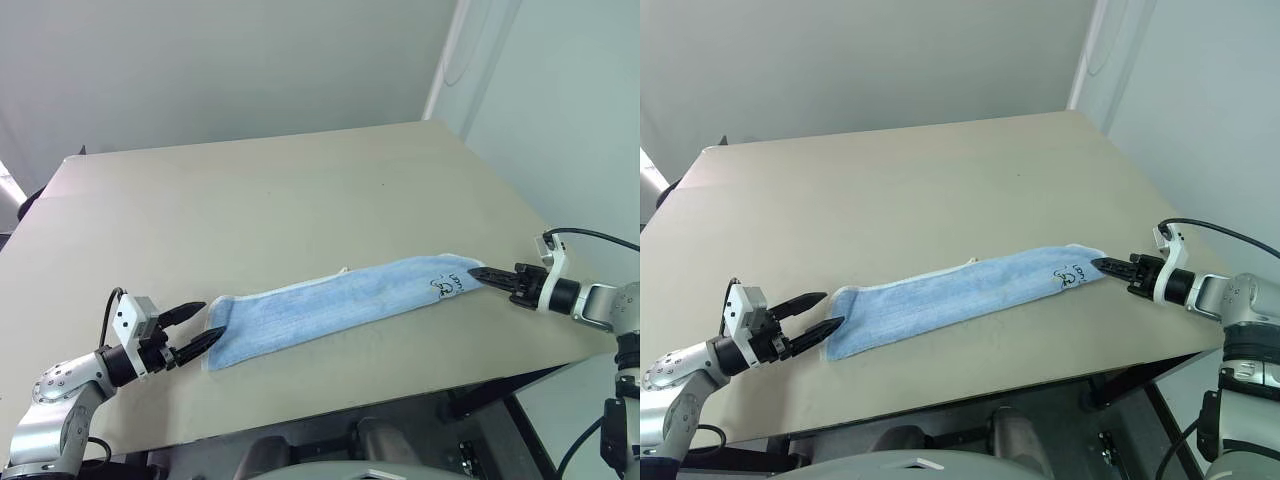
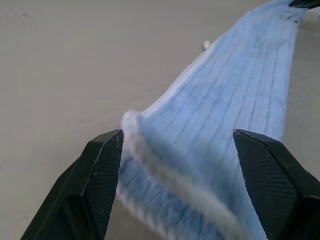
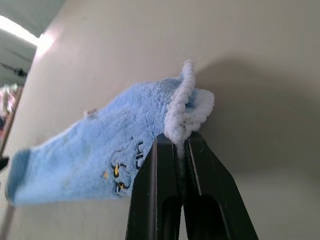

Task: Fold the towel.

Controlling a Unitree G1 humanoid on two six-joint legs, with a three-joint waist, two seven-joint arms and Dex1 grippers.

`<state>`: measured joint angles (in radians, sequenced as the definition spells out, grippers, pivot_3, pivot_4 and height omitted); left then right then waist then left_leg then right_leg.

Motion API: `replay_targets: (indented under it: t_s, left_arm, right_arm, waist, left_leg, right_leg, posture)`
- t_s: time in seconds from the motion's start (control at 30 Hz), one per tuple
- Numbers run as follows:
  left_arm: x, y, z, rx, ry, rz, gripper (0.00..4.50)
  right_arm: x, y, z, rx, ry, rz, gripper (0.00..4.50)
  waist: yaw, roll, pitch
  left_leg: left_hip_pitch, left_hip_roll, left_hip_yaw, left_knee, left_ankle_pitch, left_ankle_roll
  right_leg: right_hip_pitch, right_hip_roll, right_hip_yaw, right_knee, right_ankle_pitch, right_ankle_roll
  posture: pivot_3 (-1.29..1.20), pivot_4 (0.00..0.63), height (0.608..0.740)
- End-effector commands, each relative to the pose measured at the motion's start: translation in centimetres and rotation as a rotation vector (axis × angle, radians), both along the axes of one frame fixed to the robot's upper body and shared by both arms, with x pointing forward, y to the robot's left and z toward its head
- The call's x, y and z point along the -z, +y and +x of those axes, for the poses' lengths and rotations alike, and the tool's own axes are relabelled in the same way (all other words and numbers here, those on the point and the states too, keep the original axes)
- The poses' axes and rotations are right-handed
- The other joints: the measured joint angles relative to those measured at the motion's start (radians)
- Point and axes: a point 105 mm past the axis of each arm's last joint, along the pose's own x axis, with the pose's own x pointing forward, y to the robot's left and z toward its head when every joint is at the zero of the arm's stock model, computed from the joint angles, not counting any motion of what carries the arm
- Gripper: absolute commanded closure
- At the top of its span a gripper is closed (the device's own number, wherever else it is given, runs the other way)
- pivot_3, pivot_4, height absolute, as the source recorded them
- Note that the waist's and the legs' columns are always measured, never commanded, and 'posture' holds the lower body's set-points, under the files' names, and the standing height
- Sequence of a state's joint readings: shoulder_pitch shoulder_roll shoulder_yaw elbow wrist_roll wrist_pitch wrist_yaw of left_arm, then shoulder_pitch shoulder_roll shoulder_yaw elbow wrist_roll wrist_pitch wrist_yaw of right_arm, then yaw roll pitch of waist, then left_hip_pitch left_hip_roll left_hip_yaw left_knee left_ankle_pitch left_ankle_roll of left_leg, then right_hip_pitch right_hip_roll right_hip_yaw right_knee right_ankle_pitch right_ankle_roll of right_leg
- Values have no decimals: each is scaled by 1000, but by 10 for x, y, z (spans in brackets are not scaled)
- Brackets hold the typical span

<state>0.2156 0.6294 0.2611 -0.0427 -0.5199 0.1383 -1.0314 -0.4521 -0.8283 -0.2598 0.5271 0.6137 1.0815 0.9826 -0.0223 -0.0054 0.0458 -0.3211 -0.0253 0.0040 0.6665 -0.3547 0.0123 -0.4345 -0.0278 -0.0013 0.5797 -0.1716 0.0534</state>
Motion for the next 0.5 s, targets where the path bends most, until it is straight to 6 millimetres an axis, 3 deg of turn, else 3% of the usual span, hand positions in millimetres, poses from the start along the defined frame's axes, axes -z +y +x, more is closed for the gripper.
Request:
replay_targets:
  t_s: [0.03, 0.2, 0.33, 0.5]
  left_arm:
    - [-15, 9, 8, -11, -70, 35, 802]
    - [-15, 8, 10, -13, -77, 34, 802]
    - [-14, 5, 8, -6, -71, 34, 802]
    - [-14, 4, 10, 1, -69, 44, 802]
  right_arm:
    - [-40, 20, 6, -168, -177, -75, 4447]
    - [-51, 59, -3, -393, -336, -237, 4447]
    - [-60, 94, -10, -523, -403, -198, 4447]
    - [-57, 138, -20, -692, -422, -128, 4447]
  waist:
    - [2, 2, 1]
    - [5, 2, 1]
    - [5, 2, 1]
    - [9, 1, 1]
  left_leg:
    - [1, 0, 0, 0, 0, 0]
    - [1, 2, -1, 1, 0, 0]
    - [0, 2, -2, 0, 0, 0]
    - [1, 1, -2, 1, 0, 0]
  right_leg:
    - [1, 0, 0, 0, 0, 0]
    - [2, 2, -2, 1, 0, 0]
    - [1, 2, -2, 1, 0, 1]
    - [1, 0, -2, 0, 0, 0]
  posture:
    - [0, 0, 740]
    - [0, 0, 740]
    - [0, 0, 740]
    - [0, 0, 740]
